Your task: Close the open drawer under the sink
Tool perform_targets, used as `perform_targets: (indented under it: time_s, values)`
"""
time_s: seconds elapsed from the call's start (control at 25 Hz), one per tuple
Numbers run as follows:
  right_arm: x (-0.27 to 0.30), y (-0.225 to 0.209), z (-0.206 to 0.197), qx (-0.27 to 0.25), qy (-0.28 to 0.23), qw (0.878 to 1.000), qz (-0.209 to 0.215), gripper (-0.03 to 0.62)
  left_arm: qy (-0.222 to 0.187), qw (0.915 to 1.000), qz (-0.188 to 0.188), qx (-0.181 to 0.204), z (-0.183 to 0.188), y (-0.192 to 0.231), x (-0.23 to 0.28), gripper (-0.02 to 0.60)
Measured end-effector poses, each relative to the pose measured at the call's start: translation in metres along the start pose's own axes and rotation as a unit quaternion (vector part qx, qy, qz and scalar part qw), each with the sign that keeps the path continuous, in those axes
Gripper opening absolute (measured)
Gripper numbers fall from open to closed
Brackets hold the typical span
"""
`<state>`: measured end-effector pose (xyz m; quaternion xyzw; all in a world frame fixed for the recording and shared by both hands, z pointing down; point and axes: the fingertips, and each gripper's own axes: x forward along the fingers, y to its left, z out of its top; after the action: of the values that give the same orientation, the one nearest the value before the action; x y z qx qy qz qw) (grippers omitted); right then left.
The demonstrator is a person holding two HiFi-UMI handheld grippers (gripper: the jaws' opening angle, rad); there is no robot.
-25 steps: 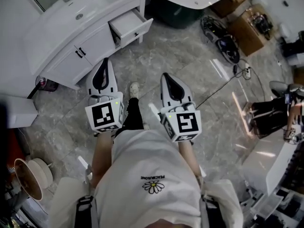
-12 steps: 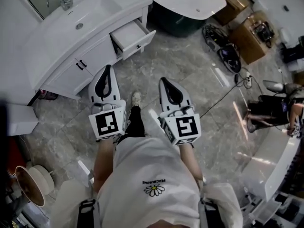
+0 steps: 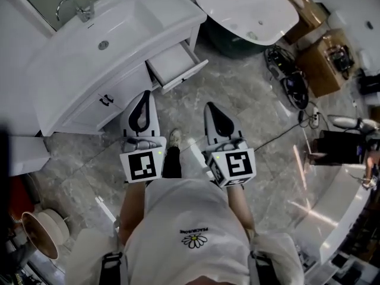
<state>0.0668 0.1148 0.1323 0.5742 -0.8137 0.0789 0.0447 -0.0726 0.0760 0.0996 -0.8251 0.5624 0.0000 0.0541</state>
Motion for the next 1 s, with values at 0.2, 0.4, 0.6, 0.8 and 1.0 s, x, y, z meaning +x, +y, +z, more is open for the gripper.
perform_targets:
  time_s: [0.2, 0.4, 0.6, 0.8, 1.0]
  values:
    - [0.068, -0.020, 0.018, -0.001, -0.001, 1.000, -0.003, 0.028, 0.000, 1.0000, 0.002, 0.007, -0.006, 0.032, 0.065, 0.014]
    - [0.119, -0.043, 0.034, -0.016, -0.004, 1.000, -0.015, 0.028, -0.005, 0.9999, -0.007, 0.012, -0.011, 0.049, 0.123, 0.014]
    - [0.142, -0.058, 0.037, -0.013, 0.001, 1.000, -0.025, 0.028, 0.007, 0.9994, -0.024, 0.022, -0.020, 0.046, 0.154, 0.015]
    - [0.148, -0.074, 0.051, -0.024, -0.013, 0.999, -0.020, 0.028, -0.008, 0.9989, -0.025, 0.040, -0.007, 0.033, 0.179, 0.014]
    - [0.150, -0.087, 0.065, -0.037, -0.027, 0.999, -0.008, 0.028, -0.013, 0.9993, -0.018, 0.029, 0.004, 0.020, 0.188, 0.015]
